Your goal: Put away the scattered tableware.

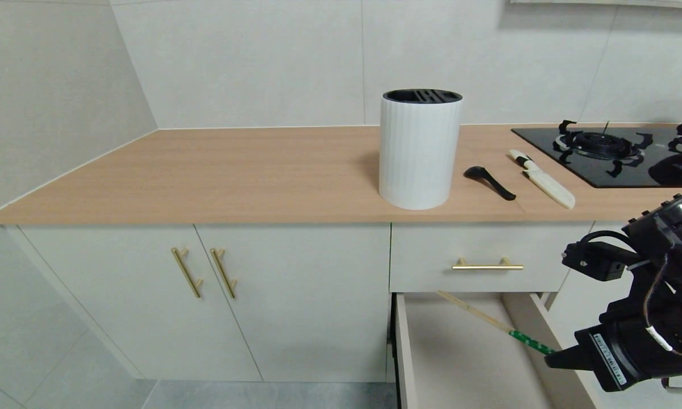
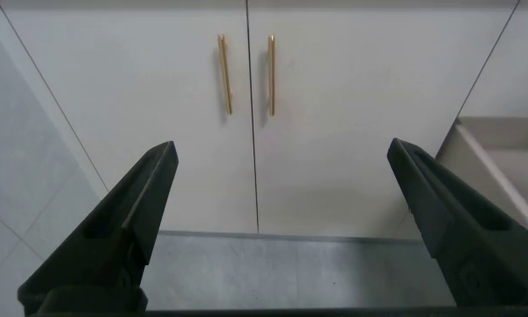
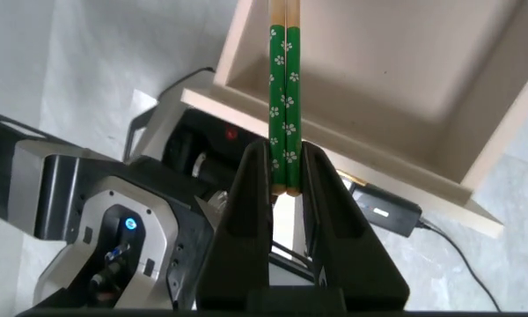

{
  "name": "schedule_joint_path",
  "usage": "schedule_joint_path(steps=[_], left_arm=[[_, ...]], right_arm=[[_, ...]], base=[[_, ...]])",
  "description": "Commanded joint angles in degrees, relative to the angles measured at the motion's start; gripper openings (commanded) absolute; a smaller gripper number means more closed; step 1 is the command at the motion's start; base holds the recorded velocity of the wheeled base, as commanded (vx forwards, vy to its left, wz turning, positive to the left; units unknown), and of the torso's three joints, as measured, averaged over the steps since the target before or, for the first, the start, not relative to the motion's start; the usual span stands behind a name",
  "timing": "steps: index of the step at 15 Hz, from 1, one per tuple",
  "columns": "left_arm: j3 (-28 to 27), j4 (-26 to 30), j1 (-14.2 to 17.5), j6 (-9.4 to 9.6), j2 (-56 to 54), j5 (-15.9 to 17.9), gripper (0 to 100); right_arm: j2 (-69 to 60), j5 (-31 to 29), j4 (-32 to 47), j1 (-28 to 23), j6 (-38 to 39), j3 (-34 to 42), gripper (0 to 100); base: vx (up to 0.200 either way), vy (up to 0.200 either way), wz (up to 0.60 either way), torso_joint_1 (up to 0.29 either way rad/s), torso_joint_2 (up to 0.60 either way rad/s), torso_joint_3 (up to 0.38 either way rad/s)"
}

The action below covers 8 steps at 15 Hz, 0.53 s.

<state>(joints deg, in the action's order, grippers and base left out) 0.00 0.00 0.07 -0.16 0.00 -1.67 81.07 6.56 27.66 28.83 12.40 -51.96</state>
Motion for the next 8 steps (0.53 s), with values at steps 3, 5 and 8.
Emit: schedule_joint_path(steps=[3, 5, 8], left_arm=[[0.0, 0.0, 0.0, -0.02, 0.0, -0.1, 100], [0.0, 0.0, 0.0, -0.02, 0.0, -0.1, 100], [0.0, 0.0, 0.0, -0.02, 0.0, -0.1, 100]], right_arm=[[1.5, -0.1, 0.0, 0.1, 0.0, 0.0, 0], [2.0, -0.1, 0.0, 0.1, 0.0, 0.0, 0], [2.2, -0.1, -0.2, 0.1, 0.0, 0.4, 0]], base=[[0.0, 0.0, 0.0, -0.172, 0.47, 0.292], [0.0, 0.0, 0.0, -0.161, 0.47, 0.298], [0.0, 0.0, 0.0, -0.144, 0.46, 0.302]])
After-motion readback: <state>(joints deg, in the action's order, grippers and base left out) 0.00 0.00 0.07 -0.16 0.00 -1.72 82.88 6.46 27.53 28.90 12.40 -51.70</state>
